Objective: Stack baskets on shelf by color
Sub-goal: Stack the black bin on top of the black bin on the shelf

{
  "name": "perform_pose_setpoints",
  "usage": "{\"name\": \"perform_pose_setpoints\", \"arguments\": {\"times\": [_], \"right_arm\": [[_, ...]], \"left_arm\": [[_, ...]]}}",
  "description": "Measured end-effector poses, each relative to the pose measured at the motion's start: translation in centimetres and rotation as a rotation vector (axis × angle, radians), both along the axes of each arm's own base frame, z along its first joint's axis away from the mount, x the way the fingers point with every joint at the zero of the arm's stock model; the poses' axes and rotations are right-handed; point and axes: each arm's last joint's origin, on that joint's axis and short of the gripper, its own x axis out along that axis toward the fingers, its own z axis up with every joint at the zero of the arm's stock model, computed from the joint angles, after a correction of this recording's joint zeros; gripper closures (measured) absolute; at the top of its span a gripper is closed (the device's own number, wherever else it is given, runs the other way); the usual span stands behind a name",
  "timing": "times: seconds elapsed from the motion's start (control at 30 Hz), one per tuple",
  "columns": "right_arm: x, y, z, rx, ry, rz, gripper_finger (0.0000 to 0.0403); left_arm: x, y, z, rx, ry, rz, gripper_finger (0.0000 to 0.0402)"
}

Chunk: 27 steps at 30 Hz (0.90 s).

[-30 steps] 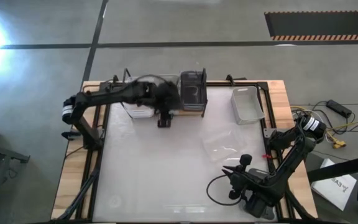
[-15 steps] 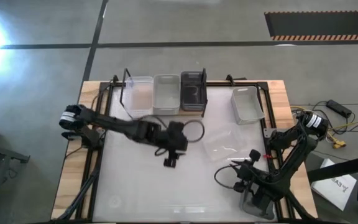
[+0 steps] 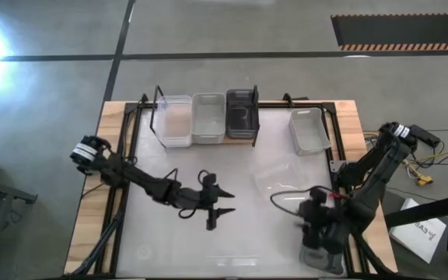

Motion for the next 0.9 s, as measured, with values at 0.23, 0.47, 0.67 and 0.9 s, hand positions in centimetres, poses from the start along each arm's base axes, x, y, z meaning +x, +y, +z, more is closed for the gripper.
{"name": "perform_pose_setpoints", "arguments": {"times": [0.23,0.47,0.67,0.9], "right_arm": [[0.3,4.7,1.4,0.331,0.148,0.08,0.0192],[-0.6,11.4,-1.7,0.315,0.315,0.056,0.0187],[0.2,14.1,-6.2,0.097,0.445,0.024,0.0202],[2.6,14.8,-9.1,-0.025,0.48,0.107,0.0319]], "left_arm": [[-0.6,-0.3,-0.7,0.015,0.017,0.011,0.0204],[-0.5,-0.4,-0.8,0.044,0.019,0.0,0.0204],[-0.9,-1.8,-0.3,0.038,0.003,-0.041,0.0204],[-2.6,-5.9,1.4,0.028,-0.051,-0.107,0.0204]]}}
